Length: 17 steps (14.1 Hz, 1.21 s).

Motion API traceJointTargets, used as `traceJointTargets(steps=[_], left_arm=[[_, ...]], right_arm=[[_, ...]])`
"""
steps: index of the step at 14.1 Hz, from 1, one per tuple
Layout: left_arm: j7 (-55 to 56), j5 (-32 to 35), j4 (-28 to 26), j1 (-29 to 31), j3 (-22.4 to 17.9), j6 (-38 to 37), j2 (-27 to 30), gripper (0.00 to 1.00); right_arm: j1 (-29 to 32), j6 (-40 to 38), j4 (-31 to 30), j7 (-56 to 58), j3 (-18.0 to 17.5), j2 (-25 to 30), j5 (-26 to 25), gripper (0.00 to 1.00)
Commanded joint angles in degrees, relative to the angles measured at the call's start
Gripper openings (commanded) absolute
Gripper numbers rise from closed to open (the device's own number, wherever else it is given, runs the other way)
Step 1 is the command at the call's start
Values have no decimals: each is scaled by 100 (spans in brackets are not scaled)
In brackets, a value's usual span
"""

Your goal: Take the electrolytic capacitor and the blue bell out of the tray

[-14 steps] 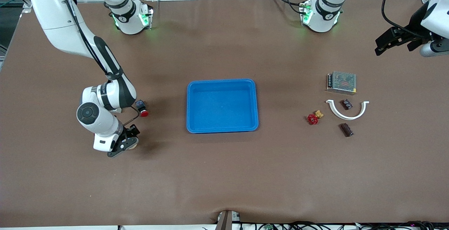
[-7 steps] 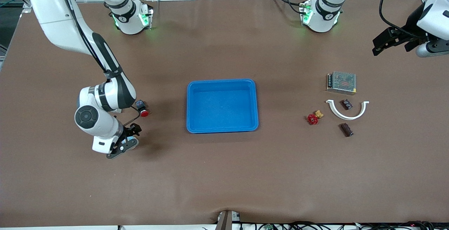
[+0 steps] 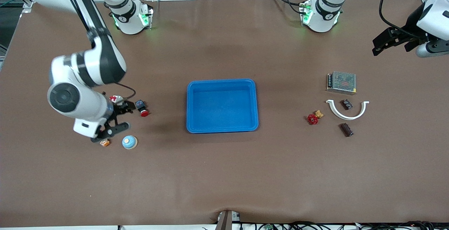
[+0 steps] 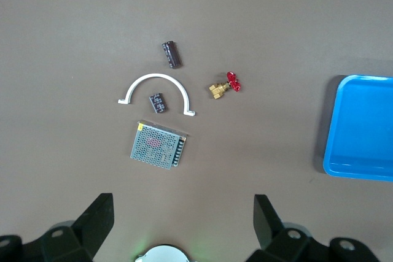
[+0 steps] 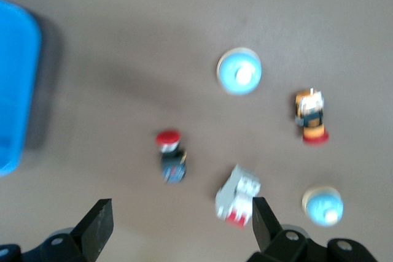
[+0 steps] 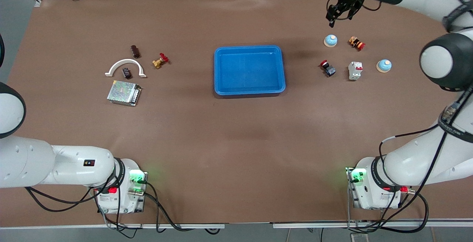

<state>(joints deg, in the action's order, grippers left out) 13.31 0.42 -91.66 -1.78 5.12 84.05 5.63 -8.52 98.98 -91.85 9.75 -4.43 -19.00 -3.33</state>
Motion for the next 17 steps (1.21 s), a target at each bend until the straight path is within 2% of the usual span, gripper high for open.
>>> traceJointTargets(steps=[1, 6, 10, 12, 14, 17], left_arm=[[-100, 2, -19, -51, -20, 6, 35, 100], [-91, 11, -36, -42, 68, -20, 35, 100], [-91, 11, -45, -33, 68, -29, 44, 100], [-91, 11, -36, -33, 68, -29, 44, 100], [-91, 11, -45, -33, 68, -29, 44, 100], [-91, 11, -45, -33, 68, -29, 44, 100]], right_arm=[[78, -658, -166, -70, 38, 877, 166, 100], [245, -1573, -175, -684, 118, 2082, 158, 100], [684, -1899, -175, -685, 118, 2637, 166, 100], [912, -1908, -123, -711, 126, 2699, 184, 100], [1193, -1970, 289, -694, 109, 2647, 202, 100], [1308, -1918, 387, -651, 109, 2638, 202, 100]])
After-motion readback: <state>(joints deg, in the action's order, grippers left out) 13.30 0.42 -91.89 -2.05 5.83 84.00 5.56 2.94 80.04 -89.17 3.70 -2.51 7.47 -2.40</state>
